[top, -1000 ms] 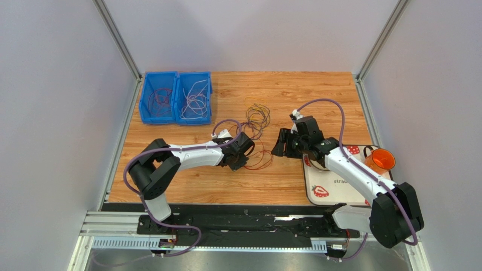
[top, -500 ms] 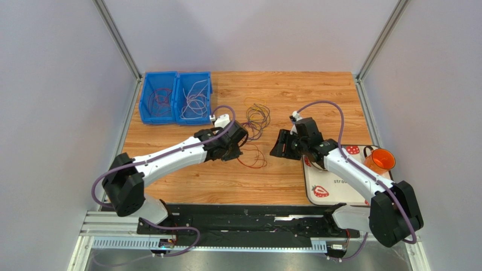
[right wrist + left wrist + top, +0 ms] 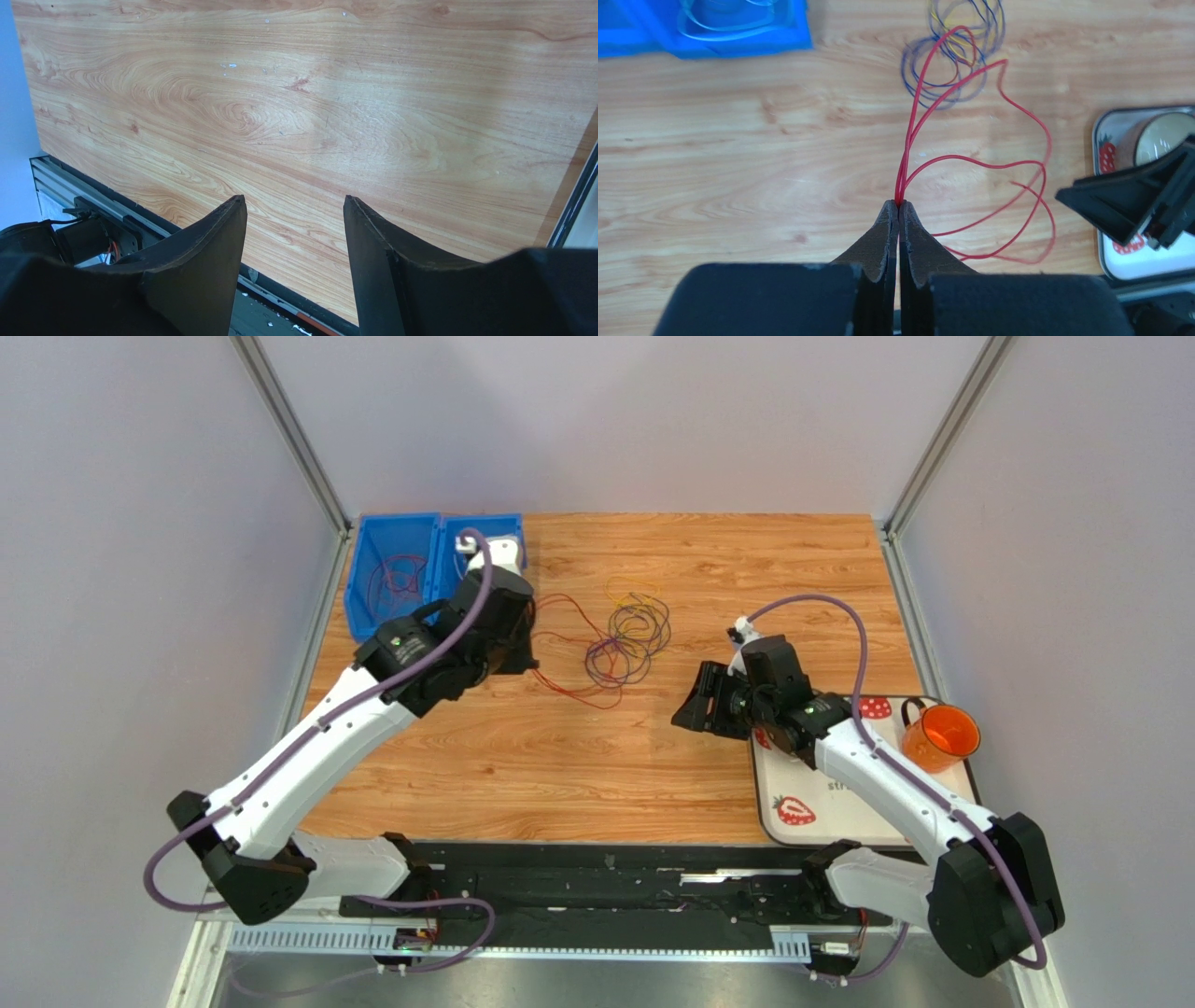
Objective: Untangle the cables
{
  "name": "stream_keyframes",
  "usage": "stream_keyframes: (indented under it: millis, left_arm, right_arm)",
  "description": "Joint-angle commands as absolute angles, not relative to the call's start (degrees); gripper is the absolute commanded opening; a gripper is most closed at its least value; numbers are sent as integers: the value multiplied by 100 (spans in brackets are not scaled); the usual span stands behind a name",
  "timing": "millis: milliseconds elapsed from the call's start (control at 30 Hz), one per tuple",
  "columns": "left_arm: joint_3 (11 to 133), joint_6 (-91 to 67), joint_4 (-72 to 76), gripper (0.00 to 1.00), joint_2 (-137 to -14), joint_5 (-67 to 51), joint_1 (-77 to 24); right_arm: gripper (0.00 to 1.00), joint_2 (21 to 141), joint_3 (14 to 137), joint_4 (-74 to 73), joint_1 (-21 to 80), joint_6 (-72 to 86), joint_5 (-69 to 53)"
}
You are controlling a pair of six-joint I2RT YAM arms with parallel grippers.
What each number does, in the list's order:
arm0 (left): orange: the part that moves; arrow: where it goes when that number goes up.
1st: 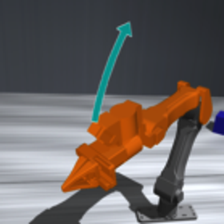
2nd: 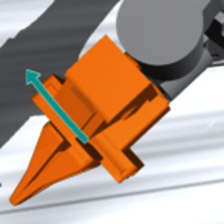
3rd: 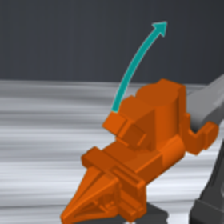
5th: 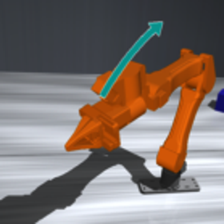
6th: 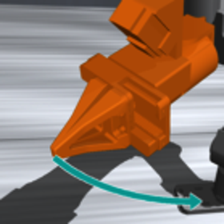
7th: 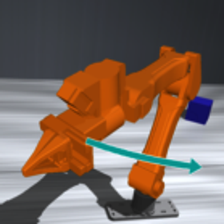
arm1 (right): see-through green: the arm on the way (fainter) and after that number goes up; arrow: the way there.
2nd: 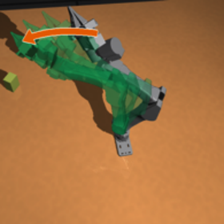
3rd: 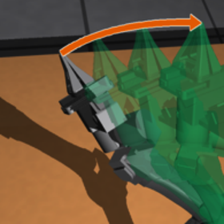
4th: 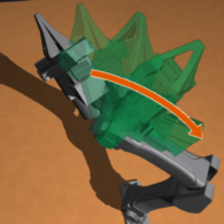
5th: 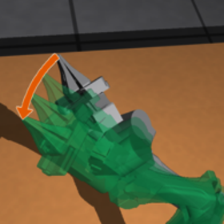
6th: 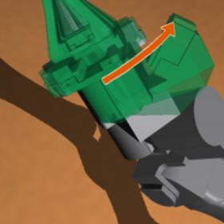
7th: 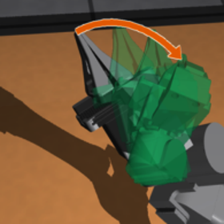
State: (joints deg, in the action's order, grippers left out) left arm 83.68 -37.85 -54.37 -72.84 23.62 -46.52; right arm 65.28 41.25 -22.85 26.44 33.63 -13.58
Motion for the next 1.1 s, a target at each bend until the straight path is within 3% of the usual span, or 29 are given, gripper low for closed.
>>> stream_keyframes:
  millis: [0, 167, 533, 700, 767, 1067]
  left_arm:
    - [8708, -3111, -6097, 0, -7259, 2156, -4088]
    - [8990, -2471, -5854, 0, -7093, 2768, -3886]
    - [11759, -1819, -6029, 0, -7365, 1960, -3059]
    - [9891, -2426, -4950, 0, -6768, 1075, -3050]
    - [9451, -2548, -5140, 0, -6741, 1396, -3006]
    - [9367, -2575, -5299, 0, -6504, 1142, -1785]
  right_arm:
    - [57, 6328, 4034, -2180, 2646, 3445, -1424]
    - [57, 6284, 3990, -2268, 2646, 3393, -1336]
    - [57, 6310, 3964, -2233, 2663, 3384, -1345]
    - [57, 6425, 3920, -2039, 2689, 3463, -1441]
    - [57, 6434, 3911, -2048, 2707, 3454, -1450]
    - [57, 6319, 3648, -2039, 2716, 3445, -1450]
